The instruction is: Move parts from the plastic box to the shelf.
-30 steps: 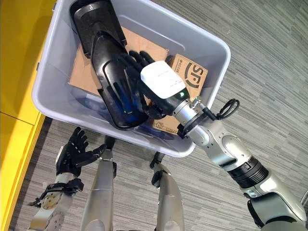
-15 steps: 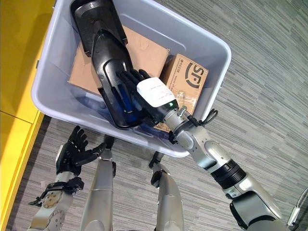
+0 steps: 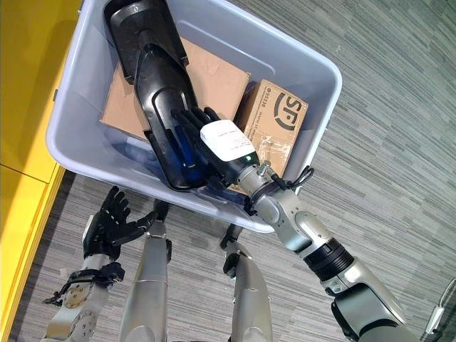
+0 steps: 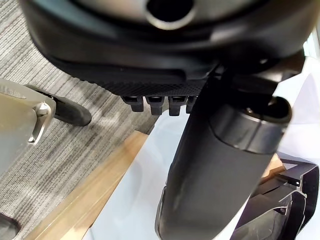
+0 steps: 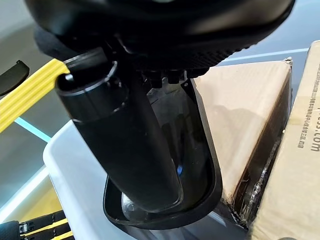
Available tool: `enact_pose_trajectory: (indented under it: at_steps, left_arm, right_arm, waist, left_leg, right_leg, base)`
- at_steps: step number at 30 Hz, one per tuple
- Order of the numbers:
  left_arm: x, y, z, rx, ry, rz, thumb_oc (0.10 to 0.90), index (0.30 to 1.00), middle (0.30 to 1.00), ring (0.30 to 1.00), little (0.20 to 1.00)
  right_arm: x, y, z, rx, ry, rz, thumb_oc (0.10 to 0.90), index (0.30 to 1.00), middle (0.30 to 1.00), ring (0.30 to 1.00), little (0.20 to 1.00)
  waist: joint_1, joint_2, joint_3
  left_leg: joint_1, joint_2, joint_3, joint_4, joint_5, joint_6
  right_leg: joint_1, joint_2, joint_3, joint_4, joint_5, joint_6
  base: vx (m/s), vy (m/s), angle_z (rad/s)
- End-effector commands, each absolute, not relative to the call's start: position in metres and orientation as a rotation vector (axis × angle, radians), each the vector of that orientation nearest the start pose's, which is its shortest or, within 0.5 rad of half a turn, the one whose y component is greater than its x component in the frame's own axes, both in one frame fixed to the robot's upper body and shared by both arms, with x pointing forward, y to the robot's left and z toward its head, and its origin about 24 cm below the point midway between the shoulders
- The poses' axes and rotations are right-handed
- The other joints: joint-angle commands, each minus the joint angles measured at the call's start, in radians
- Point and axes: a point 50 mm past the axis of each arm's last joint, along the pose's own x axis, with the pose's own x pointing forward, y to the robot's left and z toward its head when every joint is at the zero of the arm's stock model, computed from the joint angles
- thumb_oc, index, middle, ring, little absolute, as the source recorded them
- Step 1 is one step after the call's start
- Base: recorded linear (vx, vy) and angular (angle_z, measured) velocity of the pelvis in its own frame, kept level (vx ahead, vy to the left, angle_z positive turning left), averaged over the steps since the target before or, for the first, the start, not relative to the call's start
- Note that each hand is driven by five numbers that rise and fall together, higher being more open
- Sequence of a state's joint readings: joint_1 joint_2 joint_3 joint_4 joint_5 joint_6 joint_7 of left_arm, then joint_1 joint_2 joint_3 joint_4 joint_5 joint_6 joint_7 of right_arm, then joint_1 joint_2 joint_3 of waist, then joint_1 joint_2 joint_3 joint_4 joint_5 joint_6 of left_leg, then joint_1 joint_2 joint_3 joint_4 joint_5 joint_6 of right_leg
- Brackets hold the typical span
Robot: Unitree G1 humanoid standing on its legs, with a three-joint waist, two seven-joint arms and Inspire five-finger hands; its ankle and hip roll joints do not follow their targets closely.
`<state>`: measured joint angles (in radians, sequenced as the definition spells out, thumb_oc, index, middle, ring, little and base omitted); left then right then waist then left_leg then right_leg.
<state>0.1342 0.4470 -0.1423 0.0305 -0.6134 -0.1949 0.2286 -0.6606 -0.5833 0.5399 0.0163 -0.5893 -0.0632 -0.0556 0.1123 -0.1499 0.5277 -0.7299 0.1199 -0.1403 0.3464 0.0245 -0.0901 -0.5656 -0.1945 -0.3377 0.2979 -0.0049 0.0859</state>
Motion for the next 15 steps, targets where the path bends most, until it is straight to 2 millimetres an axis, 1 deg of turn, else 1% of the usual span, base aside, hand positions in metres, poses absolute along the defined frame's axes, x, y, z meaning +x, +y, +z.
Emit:
enact_pose_trajectory:
  at_steps: [1,9,15]
  left_arm:
    - [0.212,0.23,0.052,-0.124,-0.078,0.174,0.9,1.0,1.0,1.0,1.0]
    - [0.211,0.231,0.051,-0.119,-0.076,0.183,0.9,1.0,1.0,1.0,1.0]
    - [0.211,0.23,0.051,-0.116,-0.074,0.185,0.9,1.0,1.0,1.0,1.0]
  right_arm:
    - [0.304,-0.084,0.207,-1.267,-0.907,0.325,0.9,1.0,1.0,1.0,1.0]
    - [0.298,-0.082,0.197,-1.27,-0.895,0.359,0.9,1.0,1.0,1.0,1.0]
    - [0.295,-0.085,0.19,-1.284,-0.878,0.359,0.9,1.0,1.0,1.0,1.0]
  waist:
    - [0.018,-0.03,-0.008]
    - [0.013,-0.038,-0.008]
    - [0.005,-0.042,-0.008]
  left_leg:
    - [-0.006,0.007,0.038,0.058,-0.075,0.022]
    - [-0.004,0.006,0.037,0.053,-0.075,0.022]
    - [-0.005,0.007,0.038,0.053,-0.076,0.022]
  right_leg:
    - [0.101,-0.036,0.066,-0.036,-0.001,0.087]
    - [0.105,-0.033,0.067,-0.042,0.0,0.089]
    - [0.104,-0.031,0.07,-0.044,0.001,0.089]
  base:
    - [0.0,0.0,0.0]
    - [0.0,0.0,0.0]
    - [0.0,0.0,0.0]
